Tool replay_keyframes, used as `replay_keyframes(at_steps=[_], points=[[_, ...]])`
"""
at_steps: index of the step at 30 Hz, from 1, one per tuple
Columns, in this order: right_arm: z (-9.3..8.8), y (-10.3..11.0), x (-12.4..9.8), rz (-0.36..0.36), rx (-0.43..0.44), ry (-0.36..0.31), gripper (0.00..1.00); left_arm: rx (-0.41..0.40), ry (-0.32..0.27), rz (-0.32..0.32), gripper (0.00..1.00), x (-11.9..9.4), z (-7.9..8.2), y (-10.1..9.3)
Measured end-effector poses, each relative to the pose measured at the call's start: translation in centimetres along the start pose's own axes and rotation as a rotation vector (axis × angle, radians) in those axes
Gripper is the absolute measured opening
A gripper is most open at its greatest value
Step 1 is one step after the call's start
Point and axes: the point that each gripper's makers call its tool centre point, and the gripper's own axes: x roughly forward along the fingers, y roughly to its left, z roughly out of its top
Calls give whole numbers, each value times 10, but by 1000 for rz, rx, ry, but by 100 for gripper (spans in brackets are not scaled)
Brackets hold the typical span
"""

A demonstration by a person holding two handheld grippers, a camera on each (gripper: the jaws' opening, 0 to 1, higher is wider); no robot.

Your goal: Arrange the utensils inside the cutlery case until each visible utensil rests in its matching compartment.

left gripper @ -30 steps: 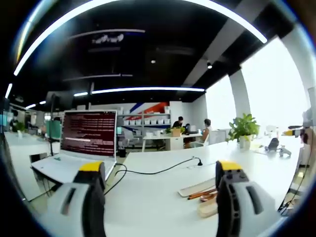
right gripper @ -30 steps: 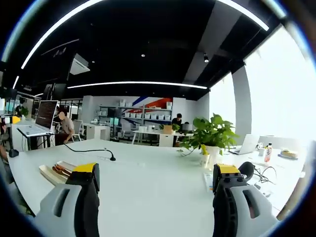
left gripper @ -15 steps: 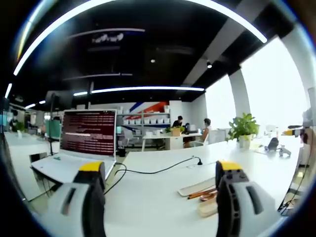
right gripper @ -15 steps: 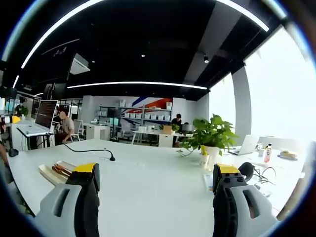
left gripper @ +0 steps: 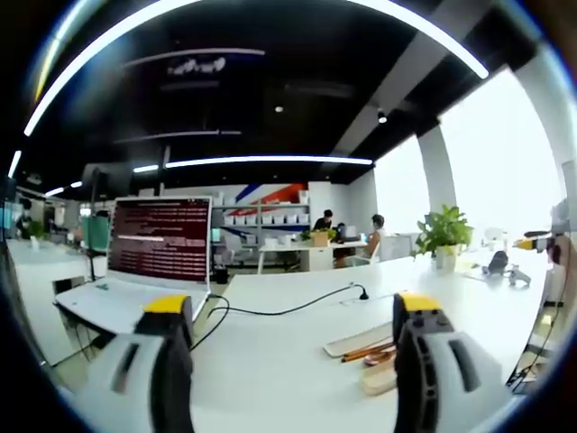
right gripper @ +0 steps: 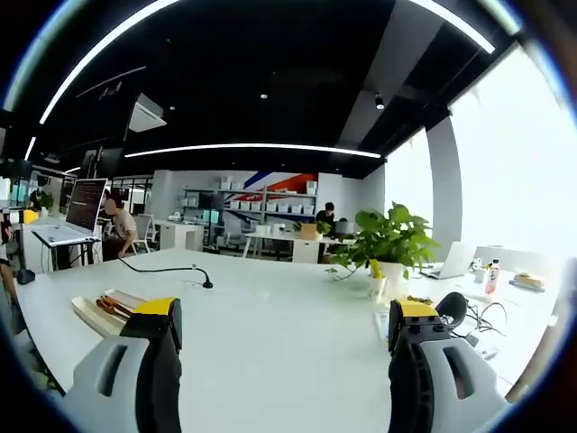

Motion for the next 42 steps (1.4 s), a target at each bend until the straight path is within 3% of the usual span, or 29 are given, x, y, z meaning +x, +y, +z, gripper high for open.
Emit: replay_keyframes(at_steps=[12,16,26,39,42], points=[[-8,7,6,17,-19,28,99,-1,19,-13,96,4,-6,-3],[-10,18,11,58,-38,37,99,0,26,-21,96,5,-7,-5],[-7,97,25,392,-7,31,96,4,47,-31,95,9,-13,-11],[11,187,55,712,-174,91,91,13,59,-73,90,14,-16,-23],[12,203,63,771,-190,98,84,31,69,-77,91,15,-19,-24]])
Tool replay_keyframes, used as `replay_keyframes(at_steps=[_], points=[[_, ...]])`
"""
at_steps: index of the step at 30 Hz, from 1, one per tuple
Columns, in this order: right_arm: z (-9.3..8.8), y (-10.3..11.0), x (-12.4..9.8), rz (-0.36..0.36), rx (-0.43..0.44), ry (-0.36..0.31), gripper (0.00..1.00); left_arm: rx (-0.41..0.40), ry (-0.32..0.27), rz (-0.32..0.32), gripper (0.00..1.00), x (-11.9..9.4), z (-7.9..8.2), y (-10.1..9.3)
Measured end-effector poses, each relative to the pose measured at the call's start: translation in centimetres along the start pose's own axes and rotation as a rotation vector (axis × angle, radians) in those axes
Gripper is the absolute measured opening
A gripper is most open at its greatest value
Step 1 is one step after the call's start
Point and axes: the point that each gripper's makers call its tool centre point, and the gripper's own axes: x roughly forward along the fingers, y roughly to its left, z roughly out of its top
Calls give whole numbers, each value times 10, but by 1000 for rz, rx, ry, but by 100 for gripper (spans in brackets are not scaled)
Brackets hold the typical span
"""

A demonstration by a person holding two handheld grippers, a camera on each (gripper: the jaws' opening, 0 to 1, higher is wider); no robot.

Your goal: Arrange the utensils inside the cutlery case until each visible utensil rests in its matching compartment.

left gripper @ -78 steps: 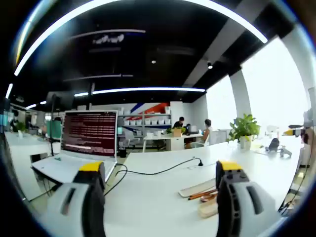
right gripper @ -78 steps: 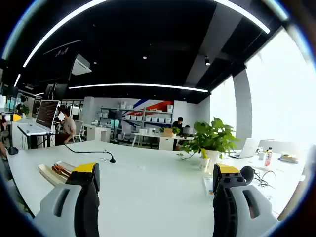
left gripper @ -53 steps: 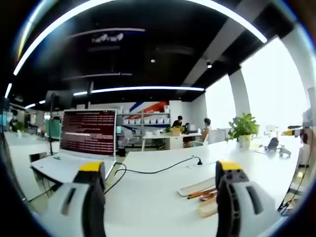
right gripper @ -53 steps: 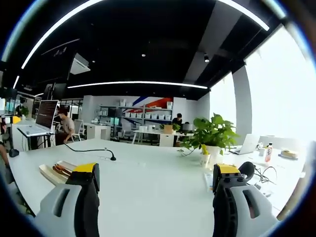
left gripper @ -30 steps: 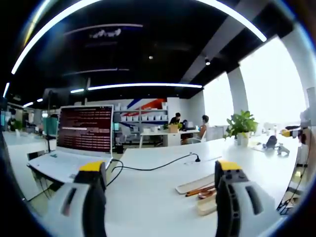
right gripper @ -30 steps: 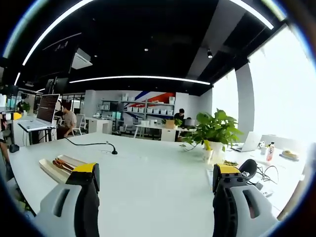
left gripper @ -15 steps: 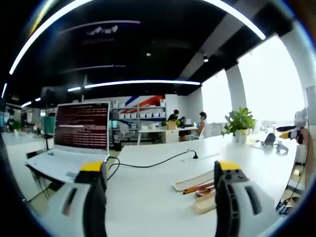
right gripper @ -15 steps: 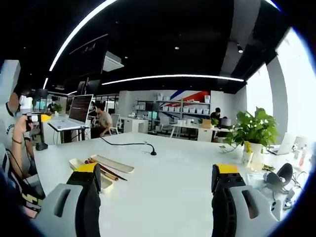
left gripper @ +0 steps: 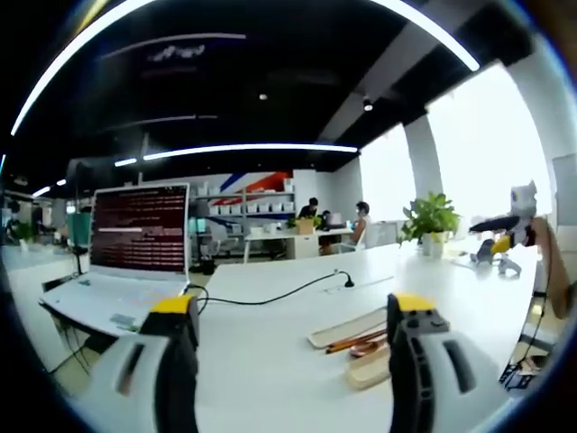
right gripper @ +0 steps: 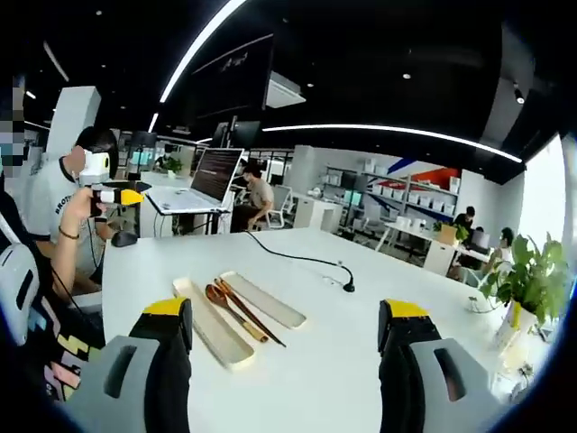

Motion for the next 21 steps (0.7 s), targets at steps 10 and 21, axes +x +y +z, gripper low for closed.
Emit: replay_keyframes(at_steps=[10,21], points=[[-7,37,53,256,106,64,68,-16,7,11,93,1,-4,6],[-31,51,114,364,106,219,50,-11,1,0,93,1,-3,5]])
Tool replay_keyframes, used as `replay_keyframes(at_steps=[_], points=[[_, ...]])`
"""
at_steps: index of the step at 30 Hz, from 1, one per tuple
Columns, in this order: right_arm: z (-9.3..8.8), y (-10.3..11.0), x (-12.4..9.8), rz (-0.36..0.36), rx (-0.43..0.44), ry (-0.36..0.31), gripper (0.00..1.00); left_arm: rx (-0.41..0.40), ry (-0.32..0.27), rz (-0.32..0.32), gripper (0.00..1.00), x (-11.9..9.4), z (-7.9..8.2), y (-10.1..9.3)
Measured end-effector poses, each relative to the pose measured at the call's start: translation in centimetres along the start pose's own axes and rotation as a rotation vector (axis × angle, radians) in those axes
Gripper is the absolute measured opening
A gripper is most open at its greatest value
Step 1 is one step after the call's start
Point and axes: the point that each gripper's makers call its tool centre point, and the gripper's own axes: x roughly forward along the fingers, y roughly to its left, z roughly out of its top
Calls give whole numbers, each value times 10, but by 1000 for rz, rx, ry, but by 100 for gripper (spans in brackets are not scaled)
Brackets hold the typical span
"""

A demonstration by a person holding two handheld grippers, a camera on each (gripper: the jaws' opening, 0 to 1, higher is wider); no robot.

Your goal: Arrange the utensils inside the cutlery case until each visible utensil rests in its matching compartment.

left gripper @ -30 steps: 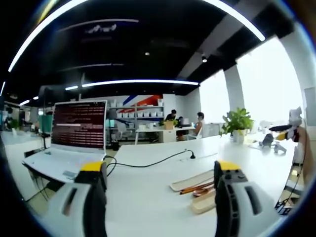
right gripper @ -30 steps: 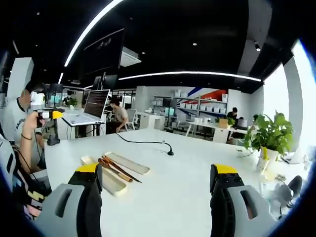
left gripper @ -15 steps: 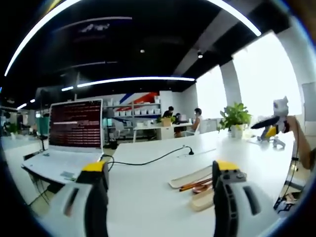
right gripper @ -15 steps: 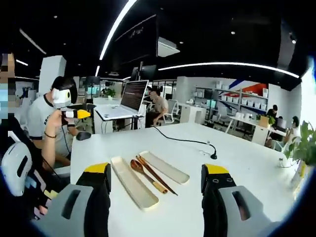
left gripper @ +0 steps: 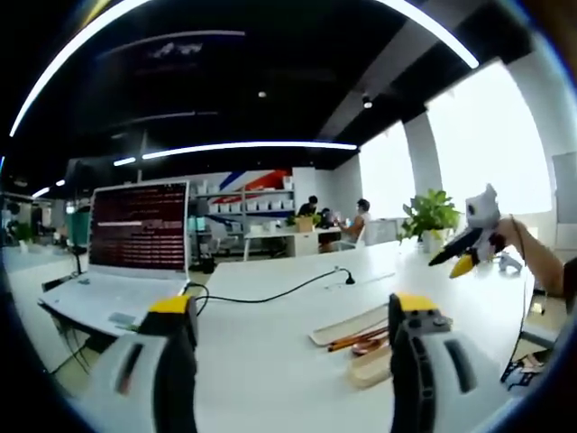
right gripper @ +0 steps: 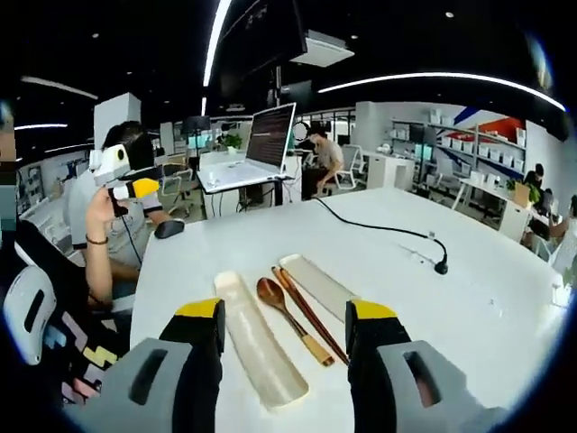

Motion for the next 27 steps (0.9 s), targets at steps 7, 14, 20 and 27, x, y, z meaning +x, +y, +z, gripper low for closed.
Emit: replay_keyframes(at_steps=[7,14,20,27], points=[[-28,-19,57,39,1,203,37,3,-8,-2,92,-1,2,0],[-56,-48,92,-33,-54,389,40,6,-7,-11,92,-2,2,-1],[-60,-47,107,0,-84,451,29,6,-5,-21,92,0,1,-3],[-57,-42,123,60,-203,518,23,11,15,-53,92,5,-5,-12]])
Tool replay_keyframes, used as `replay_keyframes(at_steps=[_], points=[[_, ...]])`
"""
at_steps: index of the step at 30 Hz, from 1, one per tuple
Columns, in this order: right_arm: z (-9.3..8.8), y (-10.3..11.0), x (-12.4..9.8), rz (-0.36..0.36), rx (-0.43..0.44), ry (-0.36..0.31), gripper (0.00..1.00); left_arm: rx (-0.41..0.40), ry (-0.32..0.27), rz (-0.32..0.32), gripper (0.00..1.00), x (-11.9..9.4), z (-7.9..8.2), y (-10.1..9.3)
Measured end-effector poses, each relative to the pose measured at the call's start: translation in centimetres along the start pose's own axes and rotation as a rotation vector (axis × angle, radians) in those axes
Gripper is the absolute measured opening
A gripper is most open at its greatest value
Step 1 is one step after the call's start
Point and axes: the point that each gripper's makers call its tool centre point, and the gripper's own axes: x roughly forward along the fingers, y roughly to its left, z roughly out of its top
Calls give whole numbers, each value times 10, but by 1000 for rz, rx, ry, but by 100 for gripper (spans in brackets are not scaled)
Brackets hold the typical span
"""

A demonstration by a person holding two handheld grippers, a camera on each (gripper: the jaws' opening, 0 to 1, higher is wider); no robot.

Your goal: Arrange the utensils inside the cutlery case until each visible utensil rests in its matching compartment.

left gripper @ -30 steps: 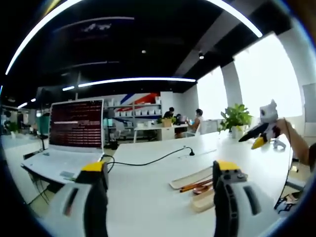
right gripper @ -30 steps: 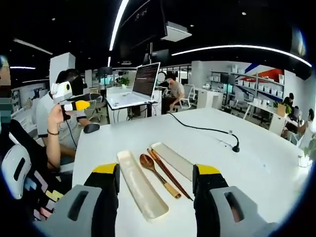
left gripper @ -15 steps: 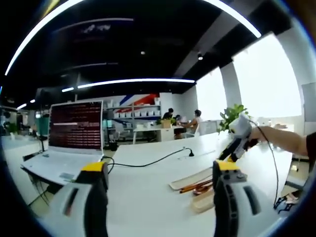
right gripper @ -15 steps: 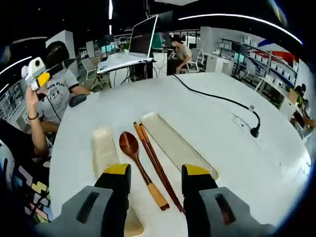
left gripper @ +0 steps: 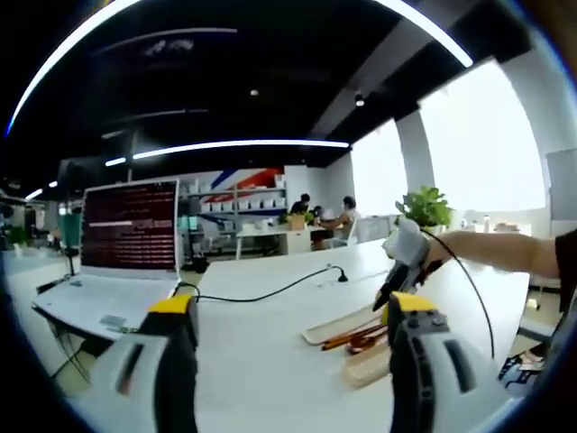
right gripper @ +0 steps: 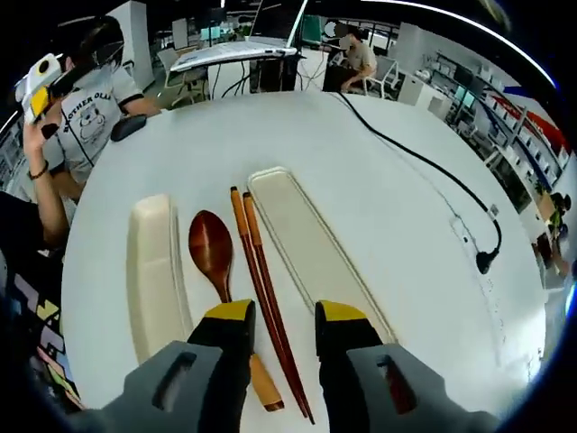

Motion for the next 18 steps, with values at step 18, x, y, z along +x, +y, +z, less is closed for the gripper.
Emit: replay_keyframes(at_steps=[18], points=[[4,31,19,105,-252,62,11,26,-4,-16,91,-1,1,-5]])
